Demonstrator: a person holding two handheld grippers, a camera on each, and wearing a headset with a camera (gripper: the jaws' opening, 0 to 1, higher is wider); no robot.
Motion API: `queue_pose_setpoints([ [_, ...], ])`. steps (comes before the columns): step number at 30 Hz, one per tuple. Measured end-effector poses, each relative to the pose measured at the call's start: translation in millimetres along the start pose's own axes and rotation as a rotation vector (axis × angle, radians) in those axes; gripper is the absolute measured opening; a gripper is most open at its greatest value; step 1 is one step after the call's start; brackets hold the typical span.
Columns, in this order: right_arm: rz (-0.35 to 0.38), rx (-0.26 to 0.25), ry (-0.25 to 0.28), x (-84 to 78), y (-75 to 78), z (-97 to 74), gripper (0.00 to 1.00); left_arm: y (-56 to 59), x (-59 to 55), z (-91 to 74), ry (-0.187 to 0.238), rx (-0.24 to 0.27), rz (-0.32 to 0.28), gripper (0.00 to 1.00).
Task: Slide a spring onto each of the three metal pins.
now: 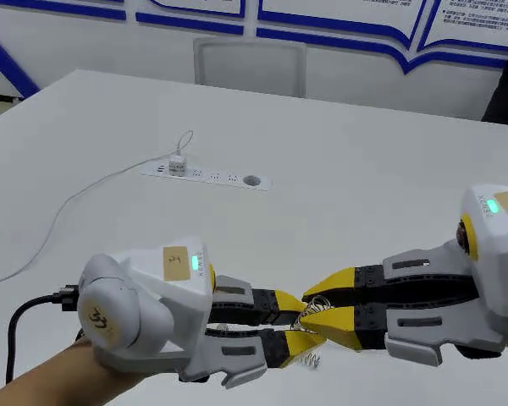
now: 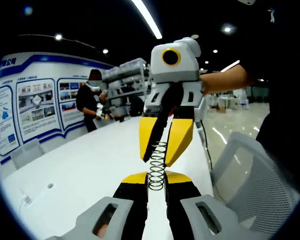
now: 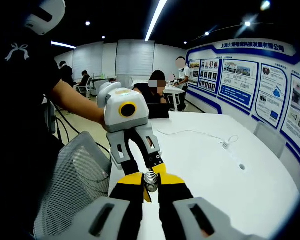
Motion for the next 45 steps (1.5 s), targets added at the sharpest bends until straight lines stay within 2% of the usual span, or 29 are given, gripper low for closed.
queue_pose_setpoints([
  [2, -0.002, -0.005, 0.005, 1.4, 1.5, -0.6, 0.11, -2.0, -0.1, -1.0, 0.005, 0.016, -0.005, 0.14],
  [7, -0.007, -0.013, 0.014, 4.1, 3.3, -0.5, 0.11, -5.5, -3.0, -3.3, -0.016, 0.047, -0.013, 0.22],
  [14, -0.007, -0.026, 0.010, 3.4, 4.8, -0.7, 0.11, -7.6, -3.8, -4.8, -0.016, 0.080, -0.033, 0.38],
  [18, -0.006, -0.041, 0.009, 3.3, 7.0, -2.3, 0.11, -11.1, -8.3, -6.6, -0.050, 0.116, -0.062, 0.47],
  [20, -0.003, -0.046, 0.006, 2.7, 8.3, -3.3, 0.11, -13.1, -9.8, -8.1, -0.054, 0.137, -0.063, 0.52],
  [23, 0.001, -0.061, 0.004, 1.7, 10.2, -4.8, 0.11, -16.0, -11.8, -11.7, -0.057, 0.167, -0.096, 0.60],
  [27, 0.007, -0.084, -0.001, -0.5, 14.2, -7.0, 0.11, -19.2, -12.5, -17.1, -0.040, 0.197, -0.104, 0.71],
  [35, 0.029, -0.125, -0.016, -9.1, 23.5, -13.5, 0.11, -24.8, -17.2, -28.1, -0.036, 0.255, -0.125, 0.83],
  [39, 0.044, -0.147, -0.020, -13.5, 27.8, -16.9, 0.11, -28.7, -19.7, -32.5, -0.034, 0.307, -0.127, 0.95],
  [45, 0.064, -0.188, -0.037, -22.6, 34.6, -23.5, 0.11, -33.6, -23.7, -44.0, -0.024, 0.340, -0.143, 0.99],
])
Point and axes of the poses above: the centre of the closed fingertips' face, and the gripper's own axes: z roughly forward along the fingers, y roughly to its right, x roughly out of its top, the point moved 9 cm from there along -z, roughly backward along the fingers, and after that the axes turned 10 degrees about -z, right-handed, at the moved point
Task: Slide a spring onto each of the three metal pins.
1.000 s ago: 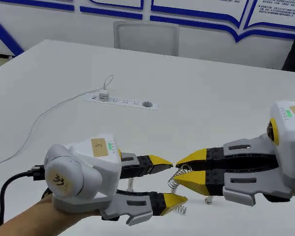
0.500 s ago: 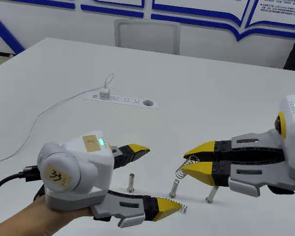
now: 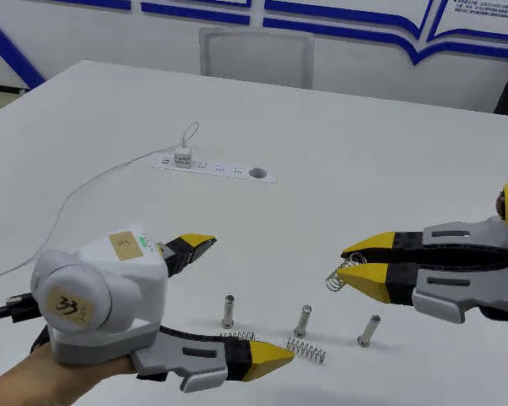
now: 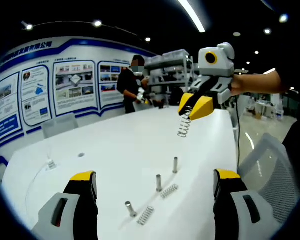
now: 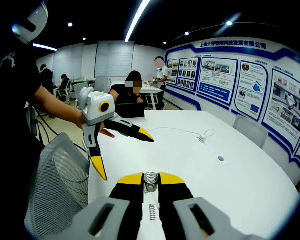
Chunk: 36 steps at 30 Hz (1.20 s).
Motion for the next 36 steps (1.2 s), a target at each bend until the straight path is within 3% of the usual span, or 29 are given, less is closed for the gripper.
queue_pose_setpoints([
  [9, 0.065, -0.086, -0.022, -17.5, 16.9, -8.9, 0.11, -11.9, -5.6, -12.8, 0.025, 0.062, -0.029, 1.00],
  [15, 0.109, -0.146, -0.066, -36.9, 29.3, -14.2, 0.11, -17.6, -12.4, -20.6, 0.042, 0.116, -0.047, 1.00],
  [24, 0.163, -0.176, -0.127, -67.1, 34.2, -17.1, 0.11, -23.9, -22.7, -32.8, 0.061, 0.145, -0.095, 1.00],
  [36, 0.219, -0.209, -0.190, -96.7, 35.4, -14.6, 0.11, -27.0, -33.1, -40.4, 0.087, 0.229, -0.119, 1.00],
])
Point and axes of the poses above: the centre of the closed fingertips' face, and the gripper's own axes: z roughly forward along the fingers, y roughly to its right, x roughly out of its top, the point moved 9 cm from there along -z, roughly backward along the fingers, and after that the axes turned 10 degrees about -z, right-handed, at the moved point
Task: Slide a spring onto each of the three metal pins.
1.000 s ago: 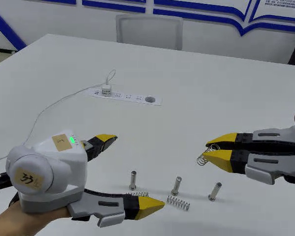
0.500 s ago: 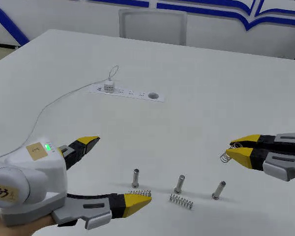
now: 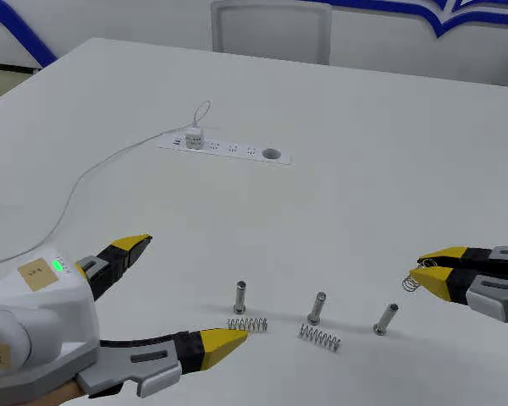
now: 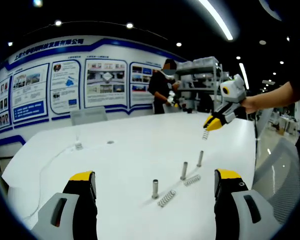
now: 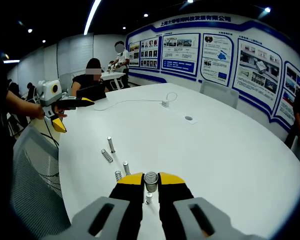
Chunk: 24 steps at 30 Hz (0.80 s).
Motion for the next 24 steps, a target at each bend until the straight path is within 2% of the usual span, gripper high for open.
queue_pose_setpoints([
  [6, 0.021, -0.001, -0.019, -9.8, 0.9, 5.9, 0.11, 1.9, -7.1, -5.4, 0.008, 0.040, 0.010, 1.00],
  [11, 0.022, -0.014, -0.026, -13.6, 1.1, 10.0, 0.11, 1.4, -13.9, -9.5, 0.002, 0.051, -0.024, 1.00],
  [24, 0.053, 0.014, -0.040, -21.0, -2.7, 21.6, 0.11, 4.8, -28.4, -13.8, -0.025, 0.082, -0.067, 1.00],
])
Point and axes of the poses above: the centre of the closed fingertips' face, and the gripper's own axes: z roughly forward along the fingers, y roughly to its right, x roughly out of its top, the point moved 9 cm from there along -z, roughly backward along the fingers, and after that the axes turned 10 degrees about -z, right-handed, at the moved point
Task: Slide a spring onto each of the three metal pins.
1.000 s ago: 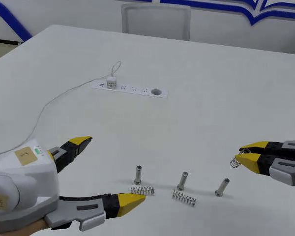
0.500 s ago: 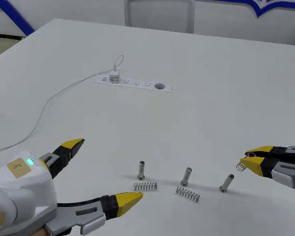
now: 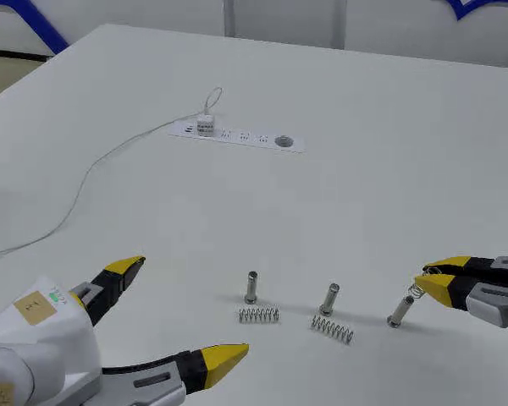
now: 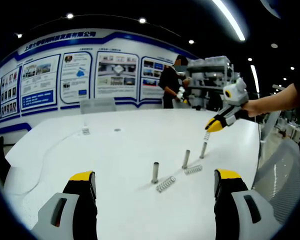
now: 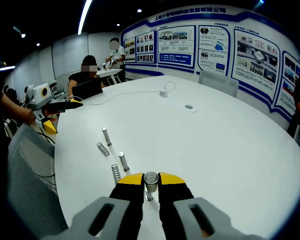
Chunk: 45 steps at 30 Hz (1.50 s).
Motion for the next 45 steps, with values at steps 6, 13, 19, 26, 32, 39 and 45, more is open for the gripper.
queue_pose_setpoints([
  [6, 0.011, 0.006, -0.012, -4.1, -0.2, 3.0, 0.11, -0.5, -0.2, 0.2, 0.001, 0.009, -0.004, 1.00],
  [13, 0.032, 0.010, -0.006, -5.2, 0.4, 5.0, 0.11, -3.0, -3.6, 0.0, -0.015, 0.025, -0.010, 1.00],
  [19, 0.038, 0.011, -0.006, -4.5, 0.0, 5.8, 0.11, -2.4, -5.9, 1.0, -0.030, 0.021, -0.004, 1.00],
  [26, 0.060, 0.013, -0.016, -5.4, -0.4, 3.7, 0.11, -2.0, -7.2, 1.3, -0.032, 0.014, -0.012, 1.00],
  [32, 0.067, 0.019, -0.022, -5.9, -1.9, 3.4, 0.11, 0.2, -6.9, 1.5, -0.028, 0.001, -0.016, 1.00],
  [39, 0.054, 0.022, -0.042, -8.6, -4.3, 8.1, 0.11, -0.2, -6.5, 0.7, -0.021, 0.003, -0.016, 1.00],
  [45, 0.033, 0.027, -0.068, -15.2, -6.8, 15.5, 0.11, -1.1, -8.1, 1.4, -0.032, 0.014, -0.017, 1.00],
])
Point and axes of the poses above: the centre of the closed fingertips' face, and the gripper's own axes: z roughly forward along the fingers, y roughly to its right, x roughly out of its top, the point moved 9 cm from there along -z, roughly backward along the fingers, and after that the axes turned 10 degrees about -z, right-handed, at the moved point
